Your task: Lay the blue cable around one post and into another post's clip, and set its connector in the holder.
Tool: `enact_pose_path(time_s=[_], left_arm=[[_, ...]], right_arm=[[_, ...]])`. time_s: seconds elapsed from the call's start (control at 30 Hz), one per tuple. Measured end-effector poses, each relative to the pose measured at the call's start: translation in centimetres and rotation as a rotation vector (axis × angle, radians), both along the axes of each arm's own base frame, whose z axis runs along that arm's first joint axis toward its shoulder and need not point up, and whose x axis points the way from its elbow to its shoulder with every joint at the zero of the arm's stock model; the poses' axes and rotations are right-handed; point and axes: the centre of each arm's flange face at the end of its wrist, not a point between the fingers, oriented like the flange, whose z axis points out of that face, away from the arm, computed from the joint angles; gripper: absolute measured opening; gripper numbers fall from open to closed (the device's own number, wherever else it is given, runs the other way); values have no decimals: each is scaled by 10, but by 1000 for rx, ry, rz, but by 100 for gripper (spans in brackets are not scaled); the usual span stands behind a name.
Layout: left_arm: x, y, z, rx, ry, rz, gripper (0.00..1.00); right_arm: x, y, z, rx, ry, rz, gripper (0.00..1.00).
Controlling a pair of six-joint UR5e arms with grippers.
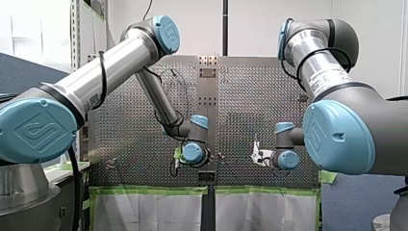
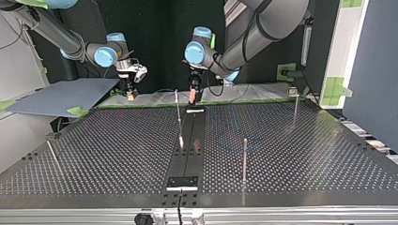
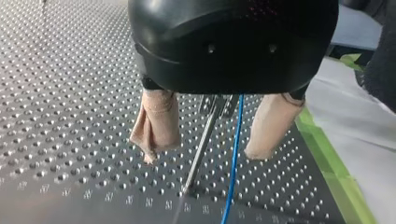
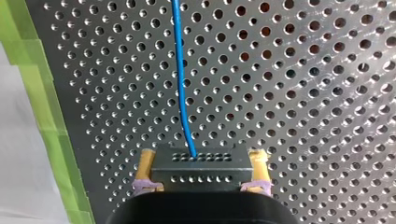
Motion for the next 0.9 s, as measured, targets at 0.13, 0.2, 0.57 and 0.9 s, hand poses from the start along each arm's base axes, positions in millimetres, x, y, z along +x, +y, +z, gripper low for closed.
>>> enact_pose_path(time_s=[0.13,0.2,0.57,0.9], left_arm=[[-9,-7,6,14,14,-25,100],[-15,-12,9,19,24,-47,100],[-34,-26,48,35,44,-94,100],[-45,-26,55,64,86,-95,100]], right_arm=[[0,0,0,3,0,0,0],[0,0,0,4,0,0,0],[1,2,-1,12,-9,12,0],[1,2,-2,15,-10,13,0]])
